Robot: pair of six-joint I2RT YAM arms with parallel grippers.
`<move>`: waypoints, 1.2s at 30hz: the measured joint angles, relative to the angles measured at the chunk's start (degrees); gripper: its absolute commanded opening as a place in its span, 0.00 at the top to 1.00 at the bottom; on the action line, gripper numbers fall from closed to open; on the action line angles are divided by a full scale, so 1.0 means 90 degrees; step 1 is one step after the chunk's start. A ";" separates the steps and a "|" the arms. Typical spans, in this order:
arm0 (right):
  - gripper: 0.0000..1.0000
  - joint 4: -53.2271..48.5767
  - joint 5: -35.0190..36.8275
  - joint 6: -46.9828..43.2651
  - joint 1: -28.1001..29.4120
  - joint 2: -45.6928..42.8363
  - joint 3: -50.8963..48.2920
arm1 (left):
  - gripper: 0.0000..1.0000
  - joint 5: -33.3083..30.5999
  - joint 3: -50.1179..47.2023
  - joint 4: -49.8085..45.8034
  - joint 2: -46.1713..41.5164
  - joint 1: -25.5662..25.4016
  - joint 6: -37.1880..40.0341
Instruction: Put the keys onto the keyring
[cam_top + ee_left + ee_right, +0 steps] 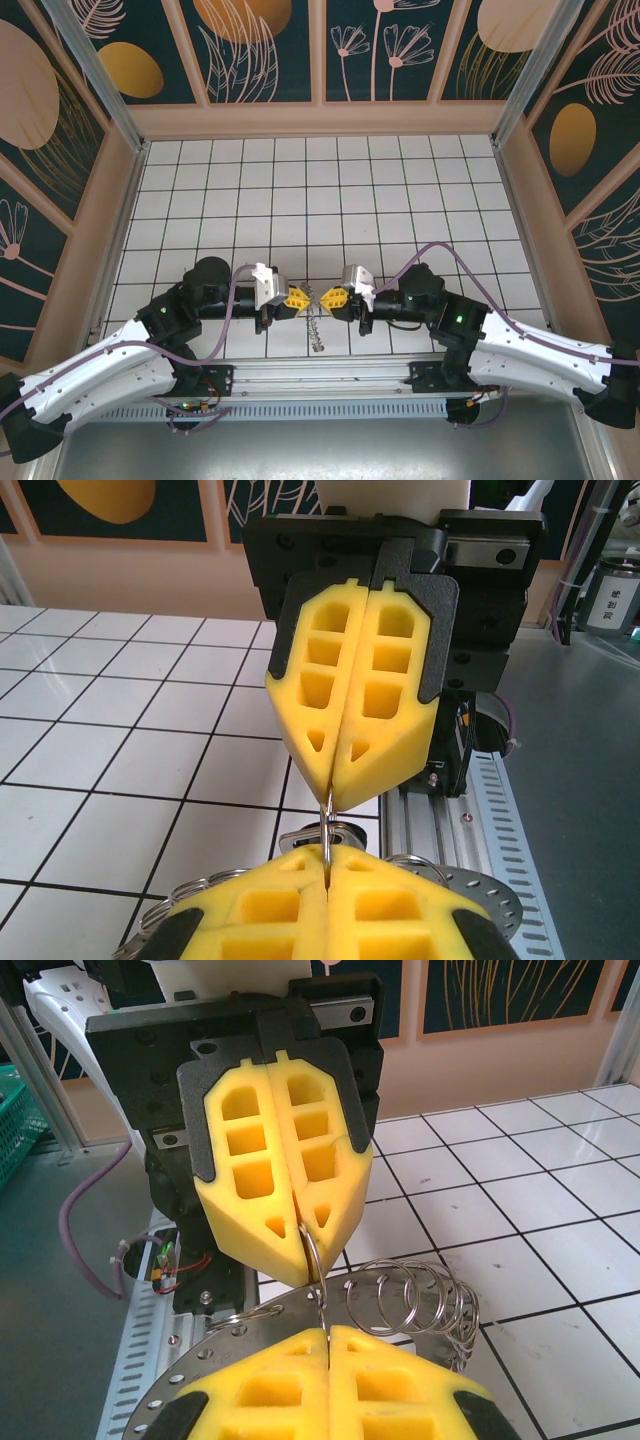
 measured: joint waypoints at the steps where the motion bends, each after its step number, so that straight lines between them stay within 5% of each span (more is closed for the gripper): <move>1: 1.00 0.0002 -0.0002 0.0000 0.0000 0.0000 0.0000 | 1.00 0.0000 0.0000 0.0000 0.0000 0.0000 0.0000; 36: 1.00 0.0316 -0.0223 0.0007 -0.0075 0.0046 -0.0002 | 1.00 -0.0015 0.0034 -0.0002 0.0102 0.0000 0.0000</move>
